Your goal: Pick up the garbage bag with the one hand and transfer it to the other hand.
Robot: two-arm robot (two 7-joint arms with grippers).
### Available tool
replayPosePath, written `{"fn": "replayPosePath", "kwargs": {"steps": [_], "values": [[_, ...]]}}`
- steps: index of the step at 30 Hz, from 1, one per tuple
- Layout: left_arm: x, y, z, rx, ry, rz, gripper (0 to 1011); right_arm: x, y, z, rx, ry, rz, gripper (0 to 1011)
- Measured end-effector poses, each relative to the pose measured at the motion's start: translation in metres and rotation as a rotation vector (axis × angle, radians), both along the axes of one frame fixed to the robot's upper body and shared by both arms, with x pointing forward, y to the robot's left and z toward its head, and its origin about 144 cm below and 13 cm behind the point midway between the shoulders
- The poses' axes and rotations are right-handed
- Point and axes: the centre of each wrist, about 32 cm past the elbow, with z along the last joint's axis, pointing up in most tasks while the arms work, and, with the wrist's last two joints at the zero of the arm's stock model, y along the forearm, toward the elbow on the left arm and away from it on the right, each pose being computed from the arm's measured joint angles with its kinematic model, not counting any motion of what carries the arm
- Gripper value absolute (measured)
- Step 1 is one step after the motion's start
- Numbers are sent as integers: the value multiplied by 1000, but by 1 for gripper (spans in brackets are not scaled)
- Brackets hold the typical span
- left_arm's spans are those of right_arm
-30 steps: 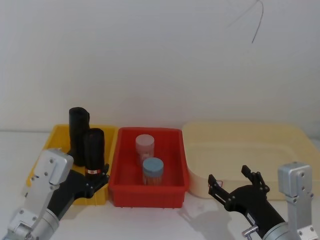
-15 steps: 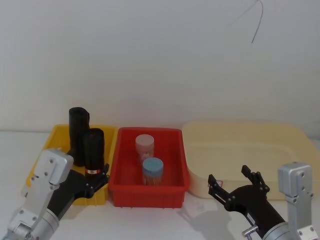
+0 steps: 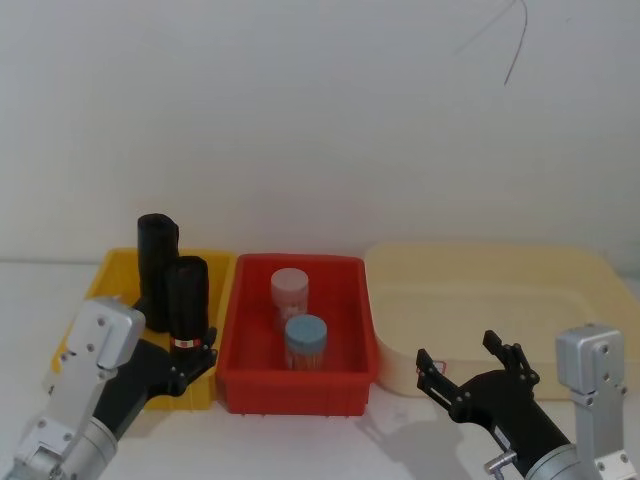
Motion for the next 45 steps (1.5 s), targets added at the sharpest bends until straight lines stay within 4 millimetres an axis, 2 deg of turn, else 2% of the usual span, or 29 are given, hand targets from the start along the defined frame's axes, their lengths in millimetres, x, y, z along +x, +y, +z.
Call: {"fn": "replayPosePath", "kwargs": {"steps": [17,45], "values": [[8,3,-3,-61,46,61,1001,0,0,0,0,0,0,1004],[50,-15,-2,-131,84,54,1002,0,0,0,0,0,0,1004]]}}
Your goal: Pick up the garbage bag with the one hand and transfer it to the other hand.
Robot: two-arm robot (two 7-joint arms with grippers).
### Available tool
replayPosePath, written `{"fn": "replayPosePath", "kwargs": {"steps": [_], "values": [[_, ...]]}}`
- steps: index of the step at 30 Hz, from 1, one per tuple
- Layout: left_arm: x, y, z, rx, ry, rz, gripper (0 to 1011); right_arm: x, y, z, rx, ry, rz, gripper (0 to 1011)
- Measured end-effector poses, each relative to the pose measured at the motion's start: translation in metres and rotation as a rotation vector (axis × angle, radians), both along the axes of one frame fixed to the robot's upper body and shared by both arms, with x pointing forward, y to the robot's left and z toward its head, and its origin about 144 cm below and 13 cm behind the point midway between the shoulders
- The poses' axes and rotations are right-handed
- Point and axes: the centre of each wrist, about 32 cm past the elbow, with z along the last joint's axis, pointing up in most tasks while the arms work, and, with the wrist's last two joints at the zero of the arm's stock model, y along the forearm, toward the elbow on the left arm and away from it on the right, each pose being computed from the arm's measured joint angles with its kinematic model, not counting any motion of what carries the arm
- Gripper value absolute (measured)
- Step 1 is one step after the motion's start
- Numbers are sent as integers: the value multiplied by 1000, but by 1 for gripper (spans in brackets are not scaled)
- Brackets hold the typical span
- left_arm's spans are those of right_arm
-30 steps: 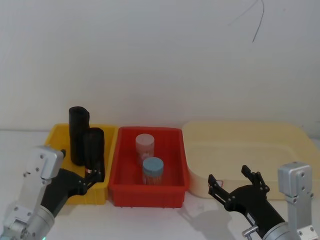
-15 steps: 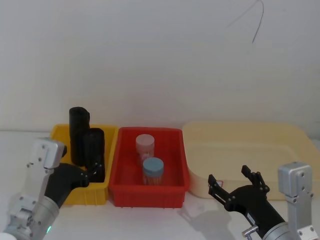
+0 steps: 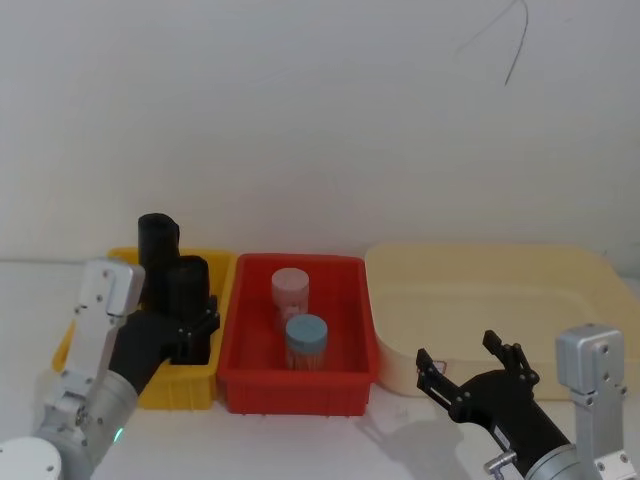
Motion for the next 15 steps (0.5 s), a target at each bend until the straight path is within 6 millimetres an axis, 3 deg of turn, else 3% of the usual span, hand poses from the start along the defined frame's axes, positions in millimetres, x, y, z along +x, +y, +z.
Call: {"fn": "replayPosePath", "kwargs": {"steps": [4,15], "values": [[6,-3,1,-7,0,-4,998,0,0,0,0,0,0,1004],[21,-8,3,-31,19,-3,736,0,0,0,0,0,0,1004]]}}
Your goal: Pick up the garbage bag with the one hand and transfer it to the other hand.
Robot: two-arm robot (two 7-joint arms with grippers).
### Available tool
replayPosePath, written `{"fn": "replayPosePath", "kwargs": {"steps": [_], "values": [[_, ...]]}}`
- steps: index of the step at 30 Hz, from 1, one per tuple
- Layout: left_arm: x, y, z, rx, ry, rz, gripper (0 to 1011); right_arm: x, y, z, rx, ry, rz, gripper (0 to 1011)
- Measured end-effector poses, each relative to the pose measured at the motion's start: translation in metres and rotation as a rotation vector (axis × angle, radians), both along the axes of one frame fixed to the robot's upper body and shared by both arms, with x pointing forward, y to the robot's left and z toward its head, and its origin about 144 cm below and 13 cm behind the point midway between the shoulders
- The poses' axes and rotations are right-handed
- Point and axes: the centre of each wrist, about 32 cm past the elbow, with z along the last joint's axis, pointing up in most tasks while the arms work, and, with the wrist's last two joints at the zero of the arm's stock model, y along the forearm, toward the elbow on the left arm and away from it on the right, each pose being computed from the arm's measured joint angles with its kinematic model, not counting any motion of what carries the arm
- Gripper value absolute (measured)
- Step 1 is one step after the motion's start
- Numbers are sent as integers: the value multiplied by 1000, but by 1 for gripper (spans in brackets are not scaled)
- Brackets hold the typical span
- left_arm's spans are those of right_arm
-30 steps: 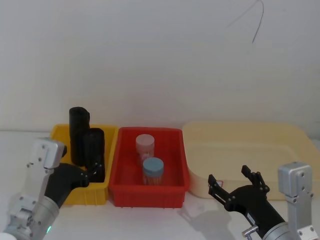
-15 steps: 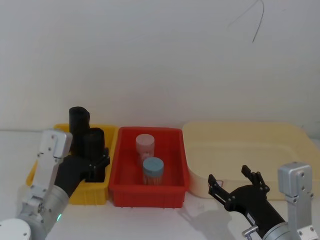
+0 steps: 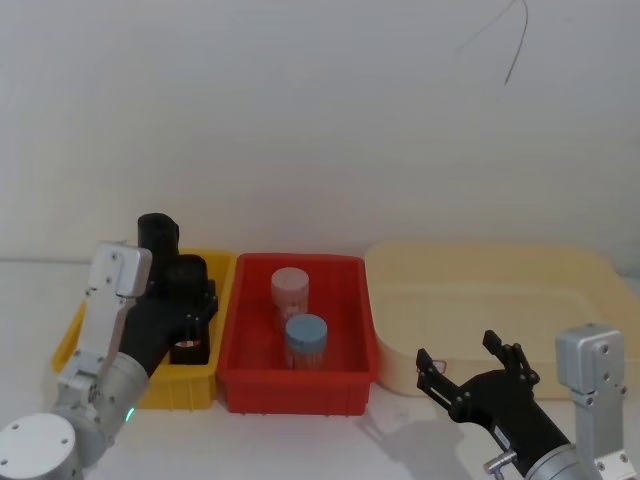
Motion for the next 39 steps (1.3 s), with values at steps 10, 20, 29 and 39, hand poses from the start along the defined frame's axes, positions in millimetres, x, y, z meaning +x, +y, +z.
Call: {"fn": "replayPosePath", "kwargs": {"steps": [10,20,29,39], "values": [[7,-1,2,-21,8,11,528,0,0,0,0,0,0,1004],[9,-1,14,-32,-22,0,513,0,0,0,0,0,0,1004],[7,0,40,-27,-105,-49,513,0,0,0,0,0,0,1004],[5,0,81,-23,-224,-153,513,0,0,0,0,0,0,1004]]}}
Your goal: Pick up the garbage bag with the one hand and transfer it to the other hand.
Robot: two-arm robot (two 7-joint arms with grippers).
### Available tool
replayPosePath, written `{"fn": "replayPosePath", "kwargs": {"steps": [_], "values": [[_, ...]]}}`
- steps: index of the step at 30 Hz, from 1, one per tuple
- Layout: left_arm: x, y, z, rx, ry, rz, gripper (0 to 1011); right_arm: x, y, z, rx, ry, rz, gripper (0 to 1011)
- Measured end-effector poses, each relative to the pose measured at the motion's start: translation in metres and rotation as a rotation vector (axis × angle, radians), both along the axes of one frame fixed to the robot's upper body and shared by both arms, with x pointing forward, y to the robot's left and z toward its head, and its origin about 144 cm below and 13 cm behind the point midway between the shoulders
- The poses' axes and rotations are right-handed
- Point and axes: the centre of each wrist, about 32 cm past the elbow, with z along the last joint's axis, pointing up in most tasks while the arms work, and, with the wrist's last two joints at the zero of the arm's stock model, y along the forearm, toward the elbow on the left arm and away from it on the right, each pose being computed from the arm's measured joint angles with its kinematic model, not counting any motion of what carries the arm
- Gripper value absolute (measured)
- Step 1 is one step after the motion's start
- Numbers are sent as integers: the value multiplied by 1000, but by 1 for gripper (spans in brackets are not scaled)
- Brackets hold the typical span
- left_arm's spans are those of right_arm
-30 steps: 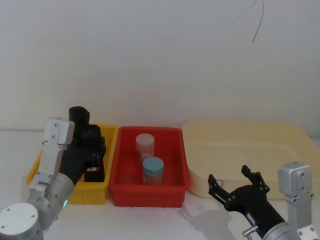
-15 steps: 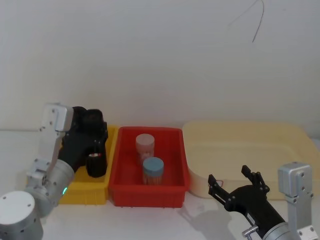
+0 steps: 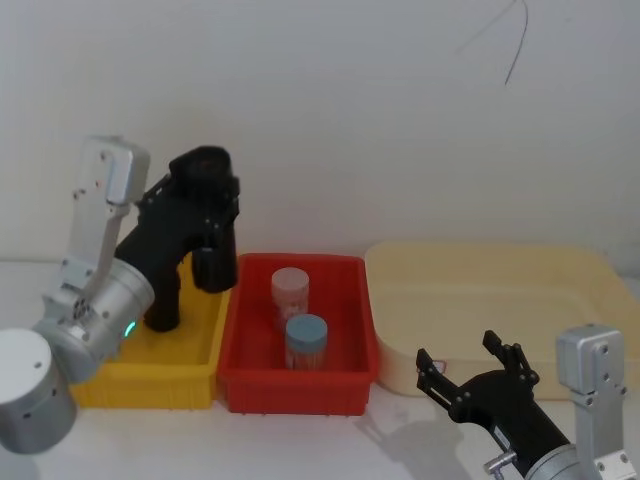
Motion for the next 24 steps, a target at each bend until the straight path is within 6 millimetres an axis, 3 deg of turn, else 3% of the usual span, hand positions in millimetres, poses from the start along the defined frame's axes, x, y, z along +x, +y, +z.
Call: {"fn": "replayPosePath", "kwargs": {"steps": [12,24], "values": [[7,-6,30,15,-44,-171,513,0,0,0,0,0,0,1004],[32,-25,30,44,7,-350,513,0,0,0,0,0,0,1004]]}}
